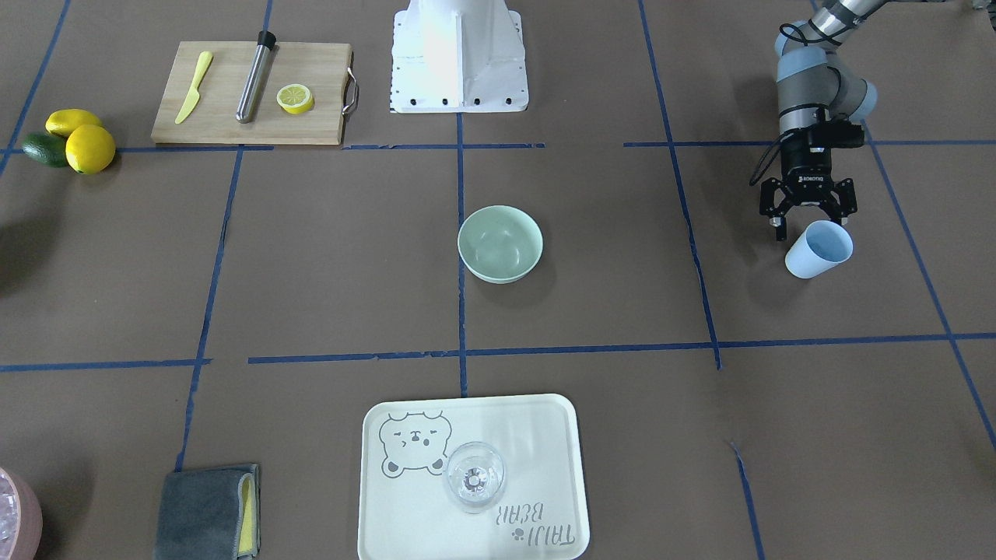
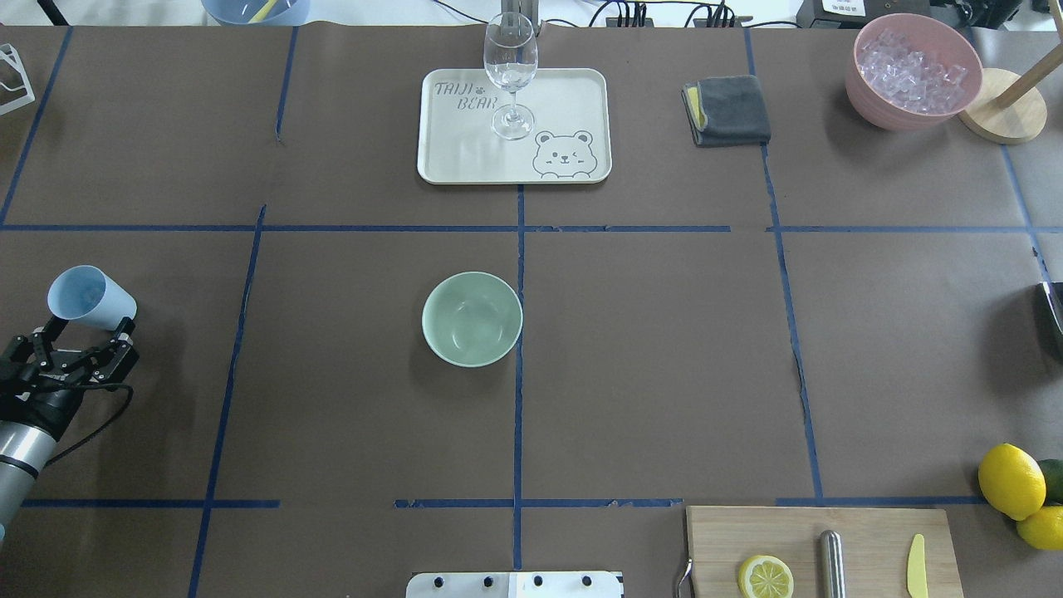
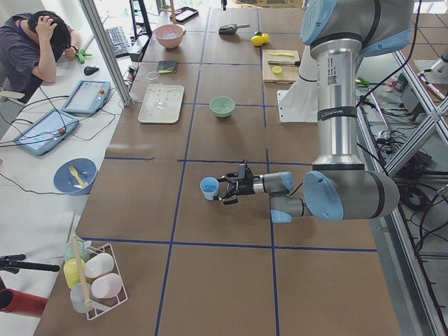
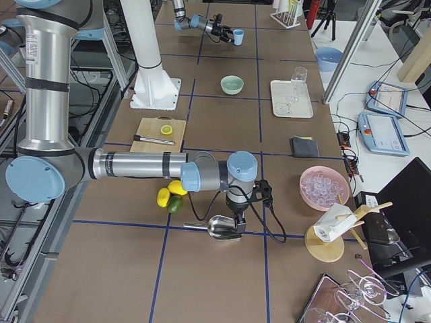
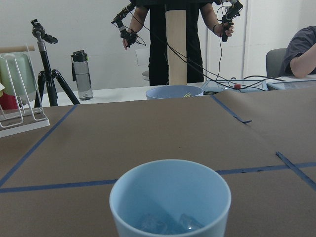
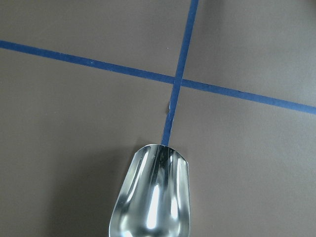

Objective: Pour ice into bowl

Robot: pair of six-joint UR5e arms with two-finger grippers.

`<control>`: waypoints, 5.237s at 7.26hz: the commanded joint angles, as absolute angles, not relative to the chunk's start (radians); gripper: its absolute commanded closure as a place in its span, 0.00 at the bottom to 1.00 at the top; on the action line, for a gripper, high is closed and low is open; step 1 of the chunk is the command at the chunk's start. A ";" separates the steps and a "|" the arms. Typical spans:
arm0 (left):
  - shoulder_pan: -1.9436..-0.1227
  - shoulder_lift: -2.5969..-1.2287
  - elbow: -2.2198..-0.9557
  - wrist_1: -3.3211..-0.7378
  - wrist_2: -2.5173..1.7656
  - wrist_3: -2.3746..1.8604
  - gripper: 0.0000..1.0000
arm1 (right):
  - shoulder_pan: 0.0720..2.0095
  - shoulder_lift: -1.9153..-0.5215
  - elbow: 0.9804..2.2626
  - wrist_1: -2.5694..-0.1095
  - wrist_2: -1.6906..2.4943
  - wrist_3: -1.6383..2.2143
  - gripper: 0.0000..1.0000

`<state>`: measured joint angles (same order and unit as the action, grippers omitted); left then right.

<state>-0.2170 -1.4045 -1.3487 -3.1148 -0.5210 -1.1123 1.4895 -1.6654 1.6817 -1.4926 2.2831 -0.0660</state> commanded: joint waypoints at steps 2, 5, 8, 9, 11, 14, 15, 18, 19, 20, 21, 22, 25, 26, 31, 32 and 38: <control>-0.274 -1.411 -1.325 -3.111 -0.581 -1.109 0.00 | 1.489 -1.664 1.683 -1.493 2.283 -0.066 0.00; -0.301 -1.417 -1.309 -3.106 -0.606 -1.112 0.00 | 1.489 -1.664 1.684 -1.493 2.283 -0.066 0.00; -0.324 -1.456 -1.279 -3.100 -0.624 -1.112 0.00 | 1.491 -1.663 1.686 -1.491 2.283 -0.066 0.00; -0.345 -1.465 -1.267 -3.100 -0.647 -1.112 0.00 | 1.491 -1.663 1.686 -1.491 2.281 -0.066 0.00; -0.367 -1.489 -1.252 -3.091 -0.658 -1.112 0.00 | 1.491 -1.663 1.686 -1.491 2.281 -0.066 0.00; -0.371 -1.517 -1.241 -3.083 -0.666 -1.114 0.04 | 1.491 -1.655 1.684 -1.493 2.279 -0.066 0.00; -0.371 -1.526 -1.239 -3.083 -0.666 -1.114 0.15 | 1.491 -1.652 1.684 -1.493 2.279 -0.066 0.00; -0.376 -1.526 -1.256 -3.097 -0.667 -1.106 1.00 | 1.491 -1.646 1.683 -1.493 2.278 -0.064 0.00; -0.380 -1.523 -1.282 -3.097 -0.669 -1.100 1.00 | 1.491 -1.644 1.683 -1.493 2.278 -0.064 0.00; -0.390 -1.523 -1.320 -3.097 -0.670 -1.056 1.00 | 1.491 -1.644 1.683 -1.493 2.278 -0.063 0.00; -0.393 -1.528 -1.359 -3.097 -0.669 -0.884 1.00 | 1.491 -1.644 1.683 -1.493 2.278 -0.063 0.00; -0.391 -1.531 -1.385 -3.099 -0.675 -0.779 1.00 | 1.491 -1.646 1.683 -1.493 2.278 -0.063 0.00; -0.400 -1.641 -1.522 -3.097 -0.842 -0.626 1.00 | 1.491 -1.655 1.681 -1.493 2.278 -0.061 0.00; -0.393 -1.684 -1.520 -3.082 -0.844 -0.617 1.00 | 1.493 -1.660 1.681 -1.493 2.278 -0.061 0.00; -0.345 -1.919 -1.497 -2.853 -0.730 -0.308 1.00 | 1.493 -1.664 1.680 -1.494 2.278 -0.041 0.00; -0.324 -1.934 -1.497 -2.817 -0.730 -0.184 1.00 | 1.493 -1.664 1.680 -1.493 2.278 -0.016 0.00; -0.302 -1.977 -1.499 -2.807 -0.782 0.578 1.00 | 1.502 -1.664 1.672 -1.494 2.281 0.061 0.00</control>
